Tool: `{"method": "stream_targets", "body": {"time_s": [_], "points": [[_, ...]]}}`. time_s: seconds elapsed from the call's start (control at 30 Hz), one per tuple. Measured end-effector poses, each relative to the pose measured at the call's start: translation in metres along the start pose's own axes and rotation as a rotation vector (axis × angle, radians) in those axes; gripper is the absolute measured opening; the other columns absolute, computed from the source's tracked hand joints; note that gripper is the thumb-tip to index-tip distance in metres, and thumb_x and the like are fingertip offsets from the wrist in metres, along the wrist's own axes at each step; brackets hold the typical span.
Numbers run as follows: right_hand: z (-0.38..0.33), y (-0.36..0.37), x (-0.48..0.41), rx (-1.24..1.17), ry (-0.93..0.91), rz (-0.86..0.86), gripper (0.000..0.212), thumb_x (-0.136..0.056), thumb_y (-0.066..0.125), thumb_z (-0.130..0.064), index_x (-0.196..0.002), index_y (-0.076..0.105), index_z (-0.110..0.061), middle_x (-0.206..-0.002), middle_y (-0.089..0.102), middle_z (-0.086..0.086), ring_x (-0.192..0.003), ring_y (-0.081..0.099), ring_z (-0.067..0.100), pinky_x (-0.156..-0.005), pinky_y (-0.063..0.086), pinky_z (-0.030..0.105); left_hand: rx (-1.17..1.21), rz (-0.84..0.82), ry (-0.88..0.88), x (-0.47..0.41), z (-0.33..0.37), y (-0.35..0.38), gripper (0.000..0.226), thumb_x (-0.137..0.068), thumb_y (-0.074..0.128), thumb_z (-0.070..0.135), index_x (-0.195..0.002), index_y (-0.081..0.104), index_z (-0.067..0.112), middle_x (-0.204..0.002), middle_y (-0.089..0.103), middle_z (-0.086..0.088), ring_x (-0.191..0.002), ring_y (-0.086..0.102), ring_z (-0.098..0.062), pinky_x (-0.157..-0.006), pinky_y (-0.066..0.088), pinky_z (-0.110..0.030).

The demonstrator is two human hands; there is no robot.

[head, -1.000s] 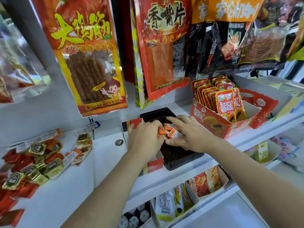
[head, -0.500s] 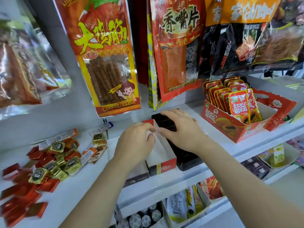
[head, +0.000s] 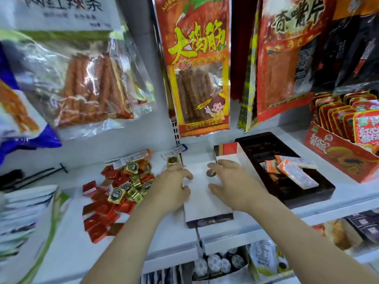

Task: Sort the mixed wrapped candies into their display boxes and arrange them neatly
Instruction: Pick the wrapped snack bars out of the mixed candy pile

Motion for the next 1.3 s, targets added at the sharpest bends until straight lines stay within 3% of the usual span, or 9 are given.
{"method": "stream_targets", "body": {"time_s": [0.17, 0.23, 0.33, 0.5, 0.67, 0.83, 1.07, 1.17, 1.3], "points": [[-0.015, -0.001, -0.009, 0.121, -0.047, 0.202, 0.055, -0.091, 0.051, -0.033, -0.142, 0.035, -0.026, -0.146, 0.032, 0.006, -0.139, 0.023, 0.025, -0.104, 0.032, 0.040, 0.272, 0.272, -0.114, -0.013, -0.016, -0.020, 0.022, -0.090, 0.055, 0.014, -0.102, 0.071, 0.022, -0.095, 0.068, 0.007, -0.087, 0.063, -0.016, -0.080, 0.052, -0.031], [-0.022, 0.001, -0.014, 0.087, -0.131, 0.138, 0.055, -0.093, 0.051, -0.033, -0.144, 0.034, -0.024, -0.150, 0.030, 0.006, -0.140, 0.023, 0.025, -0.110, 0.029, 0.039, 0.238, 0.328, -0.193, -0.032, -0.027, -0.028, 0.022, -0.093, 0.053, 0.016, -0.103, 0.072, 0.021, -0.097, 0.071, 0.003, -0.087, 0.065, -0.021, -0.078, 0.051, -0.029], [-0.027, 0.008, -0.021, 0.129, -0.183, -0.007, 0.053, -0.095, 0.046, -0.039, -0.145, 0.033, -0.025, -0.152, 0.032, 0.004, -0.142, 0.025, 0.021, -0.116, 0.019, 0.041, 0.114, 0.222, -0.239, -0.066, -0.042, -0.028, 0.026, -0.096, 0.048, 0.022, -0.103, 0.072, 0.015, -0.106, 0.071, -0.005, -0.094, 0.064, -0.026, -0.081, 0.049, -0.031], [-0.027, 0.010, -0.028, 0.181, -0.105, -0.133, 0.044, -0.094, 0.044, -0.040, -0.135, 0.044, -0.021, -0.140, 0.045, 0.003, -0.135, 0.036, 0.023, -0.115, 0.016, 0.046, -0.115, 0.078, -0.305, -0.112, -0.054, -0.014, 0.021, -0.094, 0.048, 0.023, -0.088, 0.066, 0.015, -0.087, 0.066, -0.008, -0.074, 0.060, -0.025, -0.061, 0.045, -0.031], [-0.024, 0.007, -0.034, 0.179, -0.063, -0.091, 0.042, -0.095, 0.044, -0.035, -0.135, 0.044, -0.023, -0.133, 0.050, 0.001, -0.130, 0.041, 0.023, -0.116, 0.014, 0.047, -0.242, 0.008, -0.358, -0.122, -0.056, -0.013, 0.004, -0.085, 0.065, 0.017, -0.089, 0.065, 0.017, -0.082, 0.064, -0.004, -0.072, 0.060, -0.023, -0.068, 0.054, -0.032], [-0.042, 0.011, -0.038, 0.064, -0.220, 0.032, 0.043, -0.096, 0.043, -0.025, -0.138, 0.041, -0.029, -0.140, 0.046, -0.007, -0.134, 0.036, 0.014, -0.115, 0.012, 0.046, -0.244, -0.050, -0.337, -0.113, -0.056, -0.020, 0.018, -0.084, 0.067, 0.031, -0.085, 0.061, 0.014, -0.078, 0.061, -0.005, -0.073, 0.059, -0.023, -0.061, 0.045, -0.030], [-0.063, 0.028, -0.046, -0.095, -0.173, 0.063, 0.059, -0.094, 0.043, -0.015, -0.147, 0.017, -0.016, -0.147, 0.038, 0.004, -0.128, 0.042, 0.025, -0.100, 0.033, 0.040, 0.089, 0.292, -0.346, -0.054, -0.046, -0.033, 0.009, -0.086, 0.064, 0.030, -0.086, 0.056, 0.025, -0.086, 0.065, 0.001, -0.080, 0.060, -0.023, -0.070, 0.052, -0.033], [-0.063, 0.024, -0.051, -0.127, -0.175, 0.063, 0.070, -0.092, 0.042, -0.008, -0.151, 0.008, -0.024, -0.155, 0.024, 0.004, -0.136, 0.032, 0.027, -0.103, 0.033, 0.043, 0.186, 0.125, -0.357, -0.029, -0.046, -0.037, 0.004, -0.082, 0.066, 0.025, -0.081, 0.063, 0.027, -0.087, 0.070, 0.000, -0.084, 0.065, -0.022, -0.080, 0.055, -0.039], [-0.057, 0.027, -0.056, -0.087, -0.189, -0.081, 0.067, -0.092, 0.038, -0.008, -0.148, 0.017, -0.037, -0.146, 0.037, -0.001, -0.136, 0.028, 0.024, -0.100, 0.033, 0.048, 0.125, -0.082, -0.311, -0.013, -0.049, -0.037, 0.036, -0.085, 0.070, 0.033, -0.118, 0.066, 0.020, -0.112, 0.068, -0.004, -0.100, 0.063, -0.022, -0.088, 0.052, -0.037]]}}
Point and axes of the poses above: each hand's wrist, its own x-axis away from the middle knuckle, its own y-axis out of the palm, z = x × y, the point moved 1 cm from there along -x, towards the middle knuckle
